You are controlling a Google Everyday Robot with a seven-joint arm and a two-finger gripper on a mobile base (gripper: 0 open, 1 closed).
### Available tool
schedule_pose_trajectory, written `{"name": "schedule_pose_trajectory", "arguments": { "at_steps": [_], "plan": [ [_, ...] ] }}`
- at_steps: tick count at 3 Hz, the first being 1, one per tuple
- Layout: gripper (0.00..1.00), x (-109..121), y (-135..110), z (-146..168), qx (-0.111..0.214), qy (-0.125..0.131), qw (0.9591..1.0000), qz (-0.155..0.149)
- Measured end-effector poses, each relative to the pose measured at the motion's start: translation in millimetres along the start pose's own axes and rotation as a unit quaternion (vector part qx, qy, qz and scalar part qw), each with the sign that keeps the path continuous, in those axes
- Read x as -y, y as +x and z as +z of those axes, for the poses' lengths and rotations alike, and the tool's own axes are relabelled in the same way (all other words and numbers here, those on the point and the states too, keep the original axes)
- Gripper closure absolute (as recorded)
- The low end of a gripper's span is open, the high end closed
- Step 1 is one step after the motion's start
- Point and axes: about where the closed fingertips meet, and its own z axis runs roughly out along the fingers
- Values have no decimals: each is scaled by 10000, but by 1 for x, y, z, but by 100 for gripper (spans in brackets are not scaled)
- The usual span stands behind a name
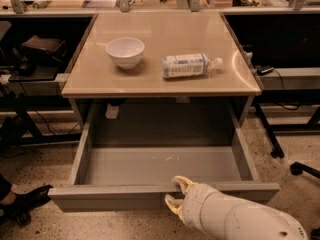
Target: Open top drawer
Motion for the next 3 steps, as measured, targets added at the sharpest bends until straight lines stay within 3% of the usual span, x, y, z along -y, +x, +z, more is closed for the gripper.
{"name": "schedule_pose_trajectory", "arguments": {
  "at_steps": [3],
  "plan": [
    [100, -4, -1, -4, 30, 18, 10000, 26]
  ]
}}
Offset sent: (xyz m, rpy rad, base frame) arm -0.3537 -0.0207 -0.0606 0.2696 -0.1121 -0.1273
